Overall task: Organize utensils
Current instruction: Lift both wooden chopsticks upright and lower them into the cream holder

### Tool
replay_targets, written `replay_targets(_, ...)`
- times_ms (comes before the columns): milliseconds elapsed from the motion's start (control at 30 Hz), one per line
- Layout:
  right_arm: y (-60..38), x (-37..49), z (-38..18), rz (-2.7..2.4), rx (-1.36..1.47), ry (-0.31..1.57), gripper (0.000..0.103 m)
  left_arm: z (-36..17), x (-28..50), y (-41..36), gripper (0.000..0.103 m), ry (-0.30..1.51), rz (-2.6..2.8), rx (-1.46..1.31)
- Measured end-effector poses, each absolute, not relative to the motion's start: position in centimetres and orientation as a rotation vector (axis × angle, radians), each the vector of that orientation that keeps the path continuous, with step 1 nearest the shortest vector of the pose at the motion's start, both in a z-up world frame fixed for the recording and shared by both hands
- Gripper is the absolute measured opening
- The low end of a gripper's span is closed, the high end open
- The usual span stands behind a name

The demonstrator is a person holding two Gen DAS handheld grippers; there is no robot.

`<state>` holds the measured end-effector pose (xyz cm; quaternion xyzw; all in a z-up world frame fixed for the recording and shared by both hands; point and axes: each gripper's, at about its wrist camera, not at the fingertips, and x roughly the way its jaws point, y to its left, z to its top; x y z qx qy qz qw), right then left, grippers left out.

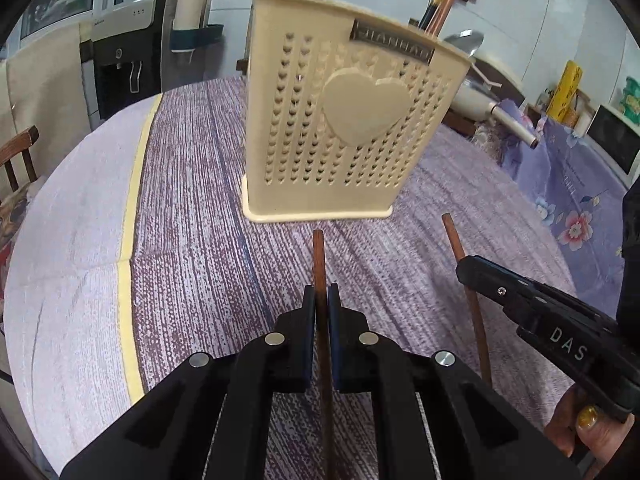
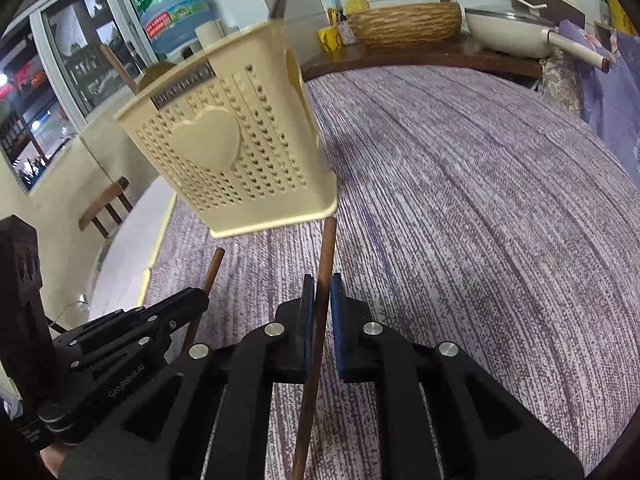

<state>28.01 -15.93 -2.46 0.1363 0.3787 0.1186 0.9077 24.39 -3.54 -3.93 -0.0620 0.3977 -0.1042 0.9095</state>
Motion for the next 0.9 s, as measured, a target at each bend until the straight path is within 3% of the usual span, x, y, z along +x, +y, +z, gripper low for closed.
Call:
replay_targets(533, -17.1, 21.0, 8.3, 0.403, 0.272, 0.496, 0.009, 5.1, 19.0, -1.4, 0.007, 0.542, -0.274, -0.169)
replay_targets(900, -16.8, 21.1, 9.9, 0.436, 0.257, 0.473, 0.008, 6.0, 18.4, -1.4, 0.007, 0.498, -0.282, -0.159)
